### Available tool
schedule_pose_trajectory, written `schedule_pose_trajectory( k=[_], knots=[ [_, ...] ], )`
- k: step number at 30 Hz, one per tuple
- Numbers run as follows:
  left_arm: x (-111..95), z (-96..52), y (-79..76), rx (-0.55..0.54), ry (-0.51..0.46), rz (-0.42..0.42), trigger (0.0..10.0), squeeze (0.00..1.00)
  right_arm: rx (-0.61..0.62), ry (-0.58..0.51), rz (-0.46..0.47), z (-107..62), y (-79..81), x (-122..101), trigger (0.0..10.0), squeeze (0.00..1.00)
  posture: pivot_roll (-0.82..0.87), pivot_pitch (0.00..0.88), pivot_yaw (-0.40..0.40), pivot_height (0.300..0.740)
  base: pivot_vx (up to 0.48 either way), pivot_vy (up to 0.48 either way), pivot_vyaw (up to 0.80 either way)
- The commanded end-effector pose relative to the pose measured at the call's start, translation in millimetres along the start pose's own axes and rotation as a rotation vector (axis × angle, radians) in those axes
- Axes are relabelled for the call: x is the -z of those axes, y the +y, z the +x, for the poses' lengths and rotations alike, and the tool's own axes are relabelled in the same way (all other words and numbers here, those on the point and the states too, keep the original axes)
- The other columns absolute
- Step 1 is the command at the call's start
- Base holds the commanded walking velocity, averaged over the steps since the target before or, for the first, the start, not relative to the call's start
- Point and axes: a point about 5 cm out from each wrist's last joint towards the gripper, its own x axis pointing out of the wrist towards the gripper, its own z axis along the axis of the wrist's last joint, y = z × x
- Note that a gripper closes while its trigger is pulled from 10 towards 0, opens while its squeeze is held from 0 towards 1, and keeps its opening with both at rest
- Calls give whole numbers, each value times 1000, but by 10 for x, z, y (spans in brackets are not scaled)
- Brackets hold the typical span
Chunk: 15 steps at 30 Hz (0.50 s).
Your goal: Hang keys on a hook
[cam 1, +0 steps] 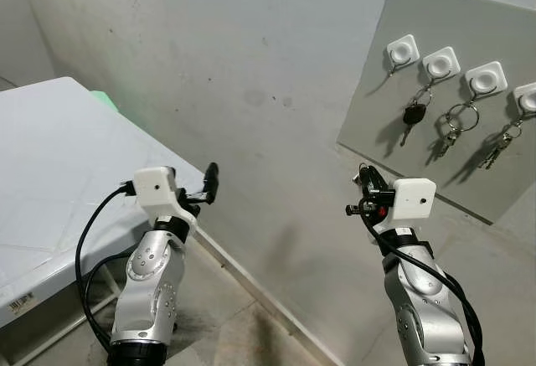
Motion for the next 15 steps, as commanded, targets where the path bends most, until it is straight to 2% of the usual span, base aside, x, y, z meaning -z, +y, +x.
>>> schedule_pose_trajectory(
  k=[1,8,15],
  knots=[
    [-32,17,-130,76,-2,27,10000,0,2,-71,-7,62,-19,-135,10000,0,29,0,-65,740,0,0,0],
    [-52,36,-450,271,4,78,10000,0,3,-152,-21,228,-81,-308,10000,0,29,0,-59,740,0,0,0],
    [-115,90,-594,367,-1,89,10000,0,-24,-210,-32,417,-66,-456,10000,0,15,0,-42,740,0,0,0]
  ],
)
